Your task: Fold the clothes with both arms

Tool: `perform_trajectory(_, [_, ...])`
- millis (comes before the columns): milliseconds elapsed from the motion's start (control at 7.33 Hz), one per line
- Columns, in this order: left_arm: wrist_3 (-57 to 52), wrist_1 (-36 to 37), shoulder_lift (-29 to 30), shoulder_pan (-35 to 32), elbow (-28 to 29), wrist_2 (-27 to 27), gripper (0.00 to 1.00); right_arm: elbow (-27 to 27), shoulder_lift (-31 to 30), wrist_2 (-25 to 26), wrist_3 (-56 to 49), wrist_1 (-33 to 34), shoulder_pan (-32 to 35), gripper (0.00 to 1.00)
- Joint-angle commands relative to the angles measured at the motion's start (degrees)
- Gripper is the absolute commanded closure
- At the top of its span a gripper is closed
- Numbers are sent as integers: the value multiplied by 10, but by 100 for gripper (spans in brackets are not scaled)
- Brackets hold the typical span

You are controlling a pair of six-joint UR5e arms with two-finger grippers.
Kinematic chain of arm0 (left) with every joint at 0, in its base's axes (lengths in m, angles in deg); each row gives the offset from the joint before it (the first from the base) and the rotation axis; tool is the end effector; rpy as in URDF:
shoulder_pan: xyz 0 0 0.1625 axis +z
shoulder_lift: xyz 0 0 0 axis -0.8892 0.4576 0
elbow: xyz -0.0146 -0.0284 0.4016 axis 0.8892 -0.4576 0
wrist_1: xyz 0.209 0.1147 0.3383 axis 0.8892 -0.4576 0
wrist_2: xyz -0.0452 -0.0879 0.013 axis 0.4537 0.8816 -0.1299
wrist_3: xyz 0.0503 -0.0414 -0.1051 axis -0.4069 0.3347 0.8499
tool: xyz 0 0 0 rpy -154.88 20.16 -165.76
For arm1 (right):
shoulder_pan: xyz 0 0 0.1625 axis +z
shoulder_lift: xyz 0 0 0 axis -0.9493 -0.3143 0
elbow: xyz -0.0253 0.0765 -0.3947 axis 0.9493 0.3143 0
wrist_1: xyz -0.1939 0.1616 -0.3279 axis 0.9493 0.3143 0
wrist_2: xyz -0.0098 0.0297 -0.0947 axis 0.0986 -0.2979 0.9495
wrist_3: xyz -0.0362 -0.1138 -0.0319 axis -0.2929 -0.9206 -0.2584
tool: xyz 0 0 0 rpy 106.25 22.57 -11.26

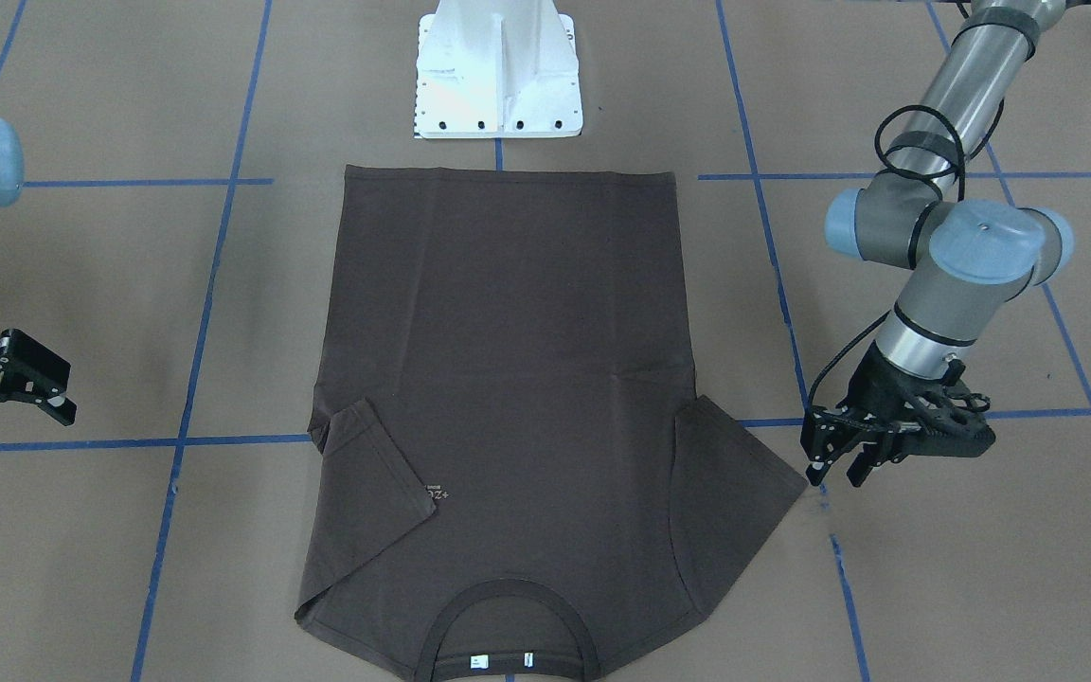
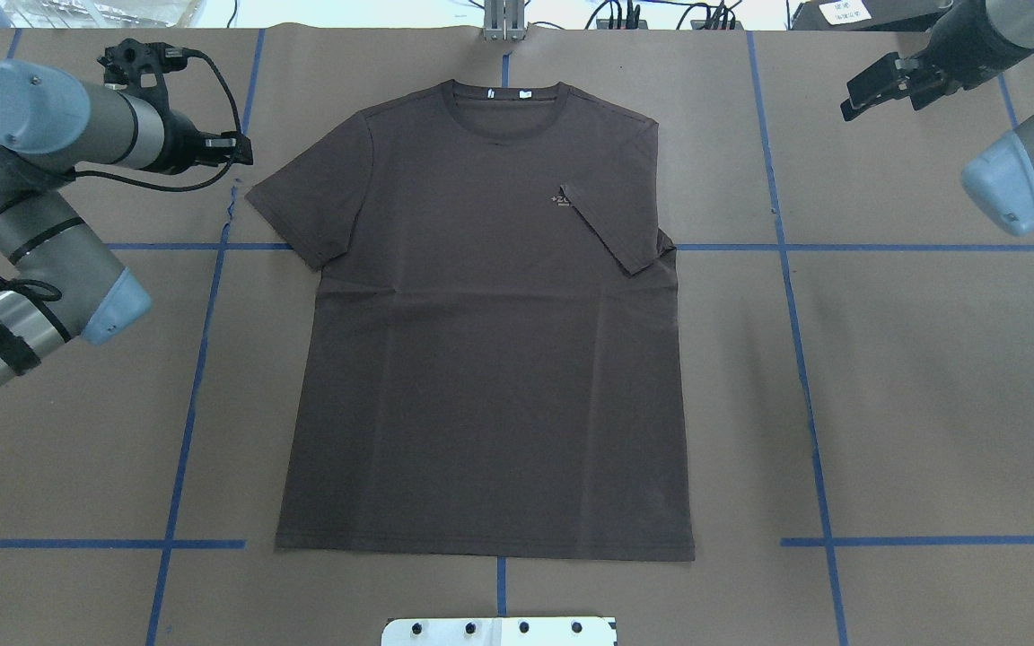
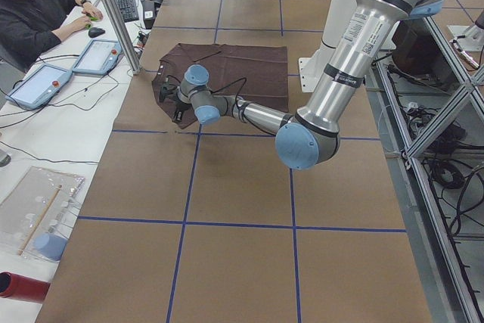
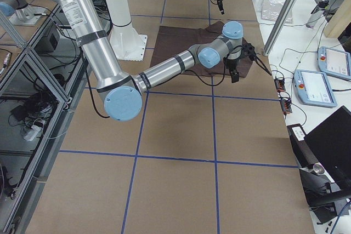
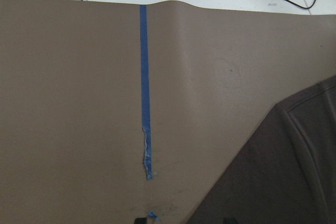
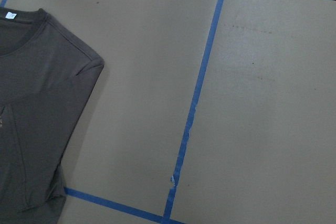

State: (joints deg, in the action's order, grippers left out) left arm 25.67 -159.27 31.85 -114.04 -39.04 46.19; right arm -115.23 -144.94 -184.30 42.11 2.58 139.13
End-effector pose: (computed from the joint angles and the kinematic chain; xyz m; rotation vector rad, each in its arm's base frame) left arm 0.3737 -0.6274 0.4242 0.4634 0.9199 -0.2131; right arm -0.1969 -0.6194 0.3643 0.3092 -0.8729 -0.1237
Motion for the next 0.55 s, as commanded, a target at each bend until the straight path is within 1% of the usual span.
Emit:
perform_trajectory(0, [24, -5, 13, 27, 33, -35, 44, 0, 0, 2, 0, 0, 1, 0])
perform_trajectory(409, [23, -5, 18, 33, 47, -40, 45, 1, 0, 2, -1, 0, 0, 0])
